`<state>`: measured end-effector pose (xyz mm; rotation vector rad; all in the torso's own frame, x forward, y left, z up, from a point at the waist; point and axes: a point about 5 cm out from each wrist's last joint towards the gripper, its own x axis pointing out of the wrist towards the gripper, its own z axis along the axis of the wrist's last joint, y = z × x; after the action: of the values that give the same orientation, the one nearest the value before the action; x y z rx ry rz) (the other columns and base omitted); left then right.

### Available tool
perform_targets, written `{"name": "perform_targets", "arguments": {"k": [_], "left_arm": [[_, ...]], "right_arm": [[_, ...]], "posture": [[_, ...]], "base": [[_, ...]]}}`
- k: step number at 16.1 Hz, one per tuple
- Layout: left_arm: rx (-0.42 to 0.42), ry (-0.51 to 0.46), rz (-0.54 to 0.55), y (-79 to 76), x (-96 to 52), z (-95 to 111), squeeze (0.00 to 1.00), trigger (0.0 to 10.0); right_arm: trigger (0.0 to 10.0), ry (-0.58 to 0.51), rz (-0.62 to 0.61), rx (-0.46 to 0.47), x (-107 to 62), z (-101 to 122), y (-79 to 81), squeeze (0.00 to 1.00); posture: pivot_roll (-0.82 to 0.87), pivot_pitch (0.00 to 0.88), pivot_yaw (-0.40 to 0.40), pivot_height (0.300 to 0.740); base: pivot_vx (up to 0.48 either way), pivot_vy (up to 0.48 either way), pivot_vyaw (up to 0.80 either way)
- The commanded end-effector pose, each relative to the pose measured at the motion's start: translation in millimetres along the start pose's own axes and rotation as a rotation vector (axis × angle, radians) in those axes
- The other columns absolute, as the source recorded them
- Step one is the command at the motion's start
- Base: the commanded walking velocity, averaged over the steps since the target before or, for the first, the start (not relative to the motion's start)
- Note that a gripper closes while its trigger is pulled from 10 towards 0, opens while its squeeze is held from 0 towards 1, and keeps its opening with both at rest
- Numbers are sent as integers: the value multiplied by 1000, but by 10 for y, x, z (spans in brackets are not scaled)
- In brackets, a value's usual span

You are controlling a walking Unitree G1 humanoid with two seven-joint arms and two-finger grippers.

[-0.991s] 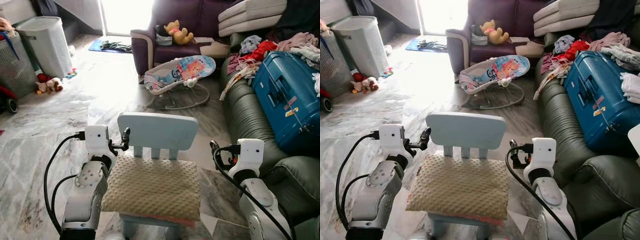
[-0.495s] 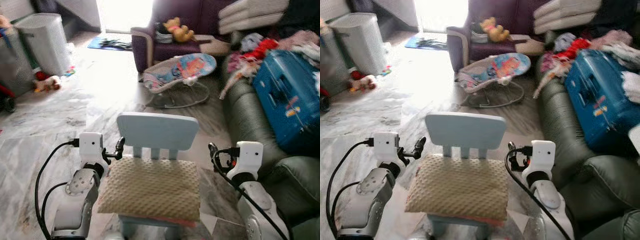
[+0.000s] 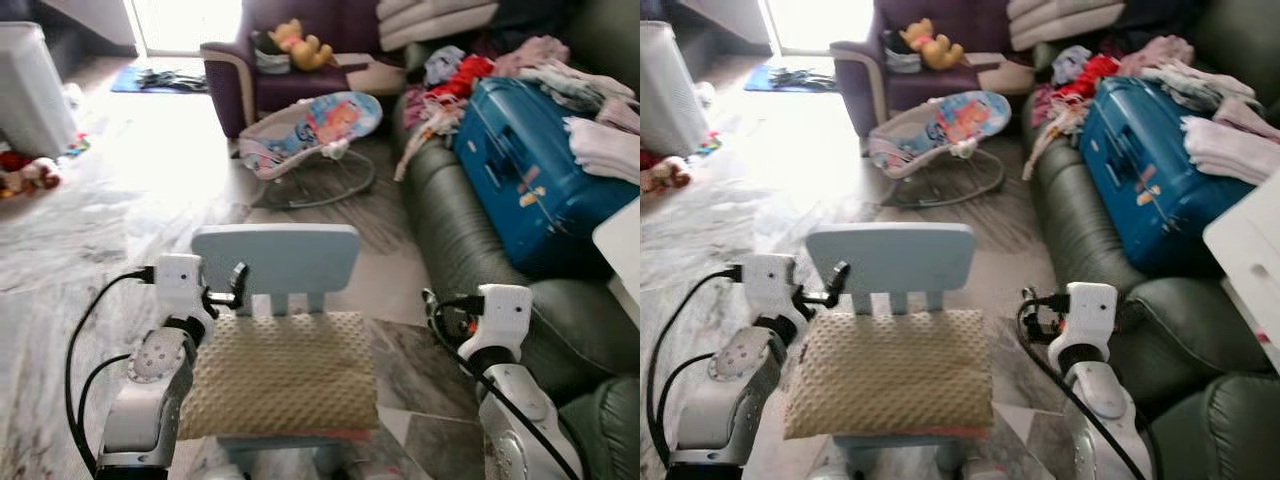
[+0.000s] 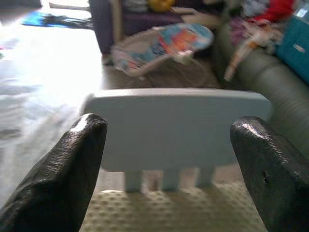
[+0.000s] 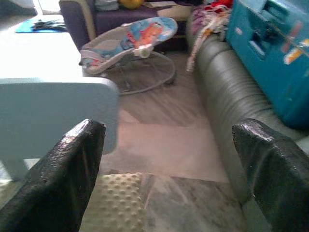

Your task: Move the pillow to the sofa

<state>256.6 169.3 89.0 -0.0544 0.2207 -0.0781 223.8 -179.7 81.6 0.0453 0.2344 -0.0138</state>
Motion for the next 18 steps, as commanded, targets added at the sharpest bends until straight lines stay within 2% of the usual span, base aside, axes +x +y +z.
{"name": "perform_targets", "arguments": {"k": [1, 3, 4, 8, 10, 11, 13, 15, 16, 17, 18], "left_arm": [[22, -32, 36, 46, -16, 44, 0, 10000], [26, 0, 53, 69, -95, -17, 0, 10000], [56, 13, 66, 67, -162, -76, 0, 10000], [58, 20, 58, 25, -175, -90, 0, 10000], [72, 32, 89, 63, -202, -84, 0, 10000], [60, 35, 73, 89, -246, -96, 0, 10000], [120, 40, 59, 152, -366, -160, 0, 10000], [165, 48, 96, 194, -446, -202, 0, 10000], [170, 50, 100, 186, -464, -205, 0, 10000], [184, 51, 101, 136, -556, -219, 0, 10000], [193, 50, 102, 120, -589, -234, 0, 10000]], "right_arm": [[10000, -26, 3, 0, -6, 74, -7, 0], [10000, -23, 9, 4, -22, 61, -4, 0], [10000, -16, 4, 5, -50, 40, -25, 0], [10000, -1, 11, 7, -78, -2, -8, 0], [10000, 7, 34, 22, -100, -17, 12, 0], [10000, 12, 45, 35, -131, -27, 10, 0], [10000, 24, 45, 31, -228, -78, -27, 0], [10000, 24, 49, 29, -283, -101, -77, 0], [10000, 23, 54, 22, -292, -99, -84, 0], [10000, 45, 79, -9, -346, -127, -135, 0], [10000, 60, 89, -22, -363, -156, -164, 0]], "posture": [[-29, 0, -28, 740], [-33, 0, -18, 740], [-34, 0, -12, 740], [-33, 0, -11, 740], [-28, 0, -7, 740], [-27, 0, -6, 740], [-24, 0, -6, 740], [-15, 0, -15, 740], [-15, 0, -15, 740], [0, 0, -32, 740], [1, 0, -39, 740]], "base": [[0, 0, 0], [0, 0, 0], [0, 0, 0], [0, 0, 0], [0, 0, 0], [0, 0, 0], [0, 0, 0], [0, 0, 0], [0, 0, 0], [0, 0, 0], [0, 0, 0]]}}
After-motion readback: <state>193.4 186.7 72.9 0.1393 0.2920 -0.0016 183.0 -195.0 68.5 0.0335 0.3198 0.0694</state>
